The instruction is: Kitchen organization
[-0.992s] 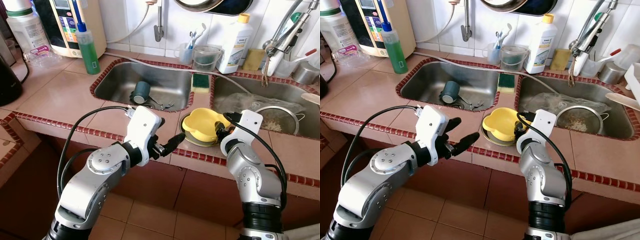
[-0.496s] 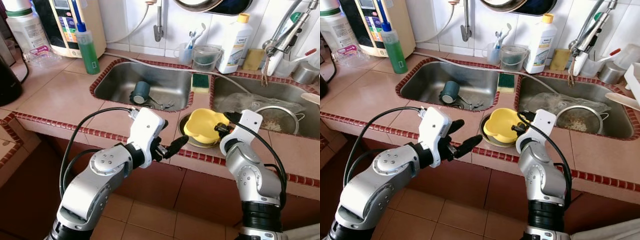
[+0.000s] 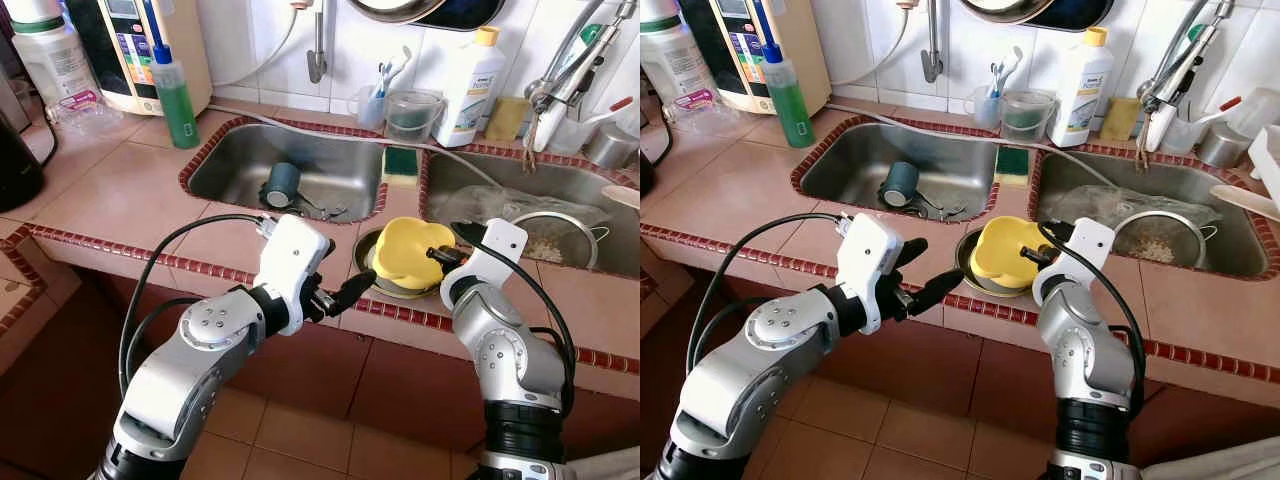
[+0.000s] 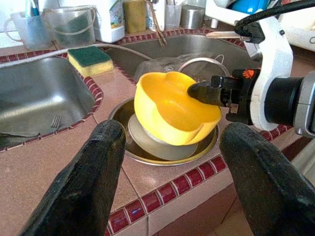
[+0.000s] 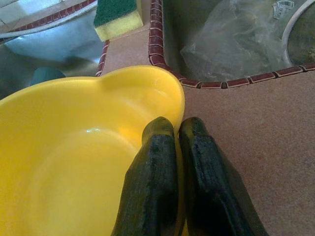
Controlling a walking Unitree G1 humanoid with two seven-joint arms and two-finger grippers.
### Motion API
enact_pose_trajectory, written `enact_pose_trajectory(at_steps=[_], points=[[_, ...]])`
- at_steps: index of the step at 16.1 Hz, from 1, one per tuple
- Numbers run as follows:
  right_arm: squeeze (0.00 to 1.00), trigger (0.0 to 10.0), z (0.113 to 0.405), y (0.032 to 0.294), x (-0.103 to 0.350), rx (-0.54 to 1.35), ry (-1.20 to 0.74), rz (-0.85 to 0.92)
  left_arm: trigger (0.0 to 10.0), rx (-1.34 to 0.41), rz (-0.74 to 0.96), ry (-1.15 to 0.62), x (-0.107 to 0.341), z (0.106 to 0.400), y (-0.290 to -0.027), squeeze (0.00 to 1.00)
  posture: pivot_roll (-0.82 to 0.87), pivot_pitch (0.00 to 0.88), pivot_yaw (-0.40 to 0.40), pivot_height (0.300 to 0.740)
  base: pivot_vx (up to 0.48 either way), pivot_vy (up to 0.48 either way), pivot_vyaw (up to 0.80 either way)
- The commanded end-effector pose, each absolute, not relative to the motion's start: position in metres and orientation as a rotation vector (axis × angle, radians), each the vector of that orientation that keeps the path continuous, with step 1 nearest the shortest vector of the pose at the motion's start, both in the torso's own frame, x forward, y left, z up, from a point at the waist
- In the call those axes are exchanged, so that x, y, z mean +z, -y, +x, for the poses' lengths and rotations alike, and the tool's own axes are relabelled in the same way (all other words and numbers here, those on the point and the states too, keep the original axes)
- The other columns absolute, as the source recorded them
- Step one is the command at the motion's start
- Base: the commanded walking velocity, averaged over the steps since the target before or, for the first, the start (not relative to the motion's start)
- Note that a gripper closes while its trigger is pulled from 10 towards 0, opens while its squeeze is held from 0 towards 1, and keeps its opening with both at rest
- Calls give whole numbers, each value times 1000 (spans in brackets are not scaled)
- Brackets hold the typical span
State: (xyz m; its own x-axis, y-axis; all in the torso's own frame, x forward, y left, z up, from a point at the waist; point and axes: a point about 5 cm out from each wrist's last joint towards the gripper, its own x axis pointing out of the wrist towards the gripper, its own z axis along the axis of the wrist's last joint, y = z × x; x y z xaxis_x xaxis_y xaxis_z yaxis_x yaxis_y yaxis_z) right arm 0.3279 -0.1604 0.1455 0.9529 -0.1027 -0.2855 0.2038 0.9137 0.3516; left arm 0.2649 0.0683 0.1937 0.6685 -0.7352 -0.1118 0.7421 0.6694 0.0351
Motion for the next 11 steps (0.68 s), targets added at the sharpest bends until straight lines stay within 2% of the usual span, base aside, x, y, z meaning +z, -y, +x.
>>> enact_pose_trajectory(at_steps=[1, 4, 5, 6, 7, 11], points=[[0, 0, 332, 159, 154, -149, -227, 422, 10000, -826, 90, -66, 199, 268, -69, 0, -143, 43, 8, 740, 0, 0, 0], [0, 0, 335, 160, 167, -125, -161, 451, 10000, -797, 51, -43, 204, 275, -74, 0, -151, 26, 15, 740, 0, 0, 0], [0, 1137, 336, 162, 175, -115, -115, 464, 10000, -773, 17, -30, 208, 280, -77, 0, -153, 20, 14, 740, 0, 0, 0], [0, 8588, 338, 164, 184, -113, -50, 447, 10000, -739, -33, -21, 212, 287, -81, 0, -162, 18, 15, 740, 0, 0, 0], [0, 10000, 341, 164, 189, -103, -22, 415, 10000, -710, -73, -11, 216, 293, -84, 0, -165, 24, 15, 740, 0, 0, 0], [0, 10000, 335, 153, 202, 69, 166, 367, 10000, -575, -25, 31, 215, 311, -95, 0, -155, 0, 9, 740, 0, 0, 0]])
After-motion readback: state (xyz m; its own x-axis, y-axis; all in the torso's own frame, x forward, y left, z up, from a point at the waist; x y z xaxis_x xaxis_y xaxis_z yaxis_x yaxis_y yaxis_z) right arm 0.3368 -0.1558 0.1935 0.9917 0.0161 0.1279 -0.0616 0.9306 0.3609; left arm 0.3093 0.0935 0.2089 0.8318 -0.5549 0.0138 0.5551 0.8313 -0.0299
